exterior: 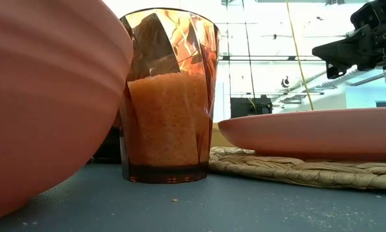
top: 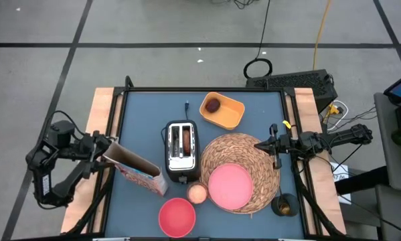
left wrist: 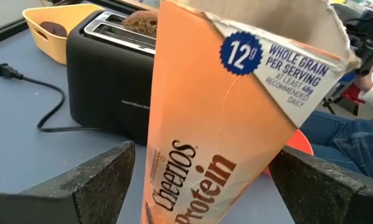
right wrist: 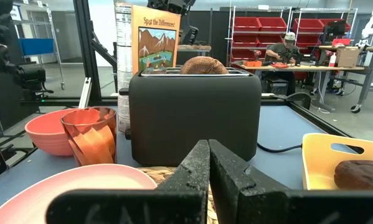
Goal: Arrange a breakfast setting
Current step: Pour the cereal into the orange bowl
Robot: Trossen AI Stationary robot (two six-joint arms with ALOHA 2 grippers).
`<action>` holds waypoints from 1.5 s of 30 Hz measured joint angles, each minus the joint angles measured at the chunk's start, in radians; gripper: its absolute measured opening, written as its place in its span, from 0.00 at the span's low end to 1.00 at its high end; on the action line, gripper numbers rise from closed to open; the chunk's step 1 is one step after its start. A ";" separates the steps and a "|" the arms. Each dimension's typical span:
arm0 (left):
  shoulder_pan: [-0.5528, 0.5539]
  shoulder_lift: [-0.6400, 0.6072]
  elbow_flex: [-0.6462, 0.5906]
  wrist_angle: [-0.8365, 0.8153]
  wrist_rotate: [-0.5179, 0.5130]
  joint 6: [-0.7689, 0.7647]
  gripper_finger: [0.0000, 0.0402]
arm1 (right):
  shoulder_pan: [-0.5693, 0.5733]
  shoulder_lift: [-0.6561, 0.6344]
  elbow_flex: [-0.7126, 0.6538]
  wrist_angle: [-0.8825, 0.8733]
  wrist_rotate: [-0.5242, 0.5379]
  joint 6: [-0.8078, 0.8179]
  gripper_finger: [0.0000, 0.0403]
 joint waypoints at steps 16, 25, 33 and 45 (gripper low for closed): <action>0.055 0.000 0.000 0.004 0.052 -0.031 0.90 | 0.000 0.000 0.000 0.000 0.000 0.000 0.00; 0.054 0.000 0.000 0.014 0.051 -0.179 0.90 | 0.000 0.000 0.000 0.000 0.000 0.000 0.00; 0.054 0.000 0.000 0.026 0.050 -0.242 0.90 | 0.000 0.000 0.000 0.000 0.000 0.000 0.00; 0.055 0.000 0.000 0.032 -0.026 -0.148 0.90 | 0.000 0.000 0.000 0.000 0.000 0.000 0.00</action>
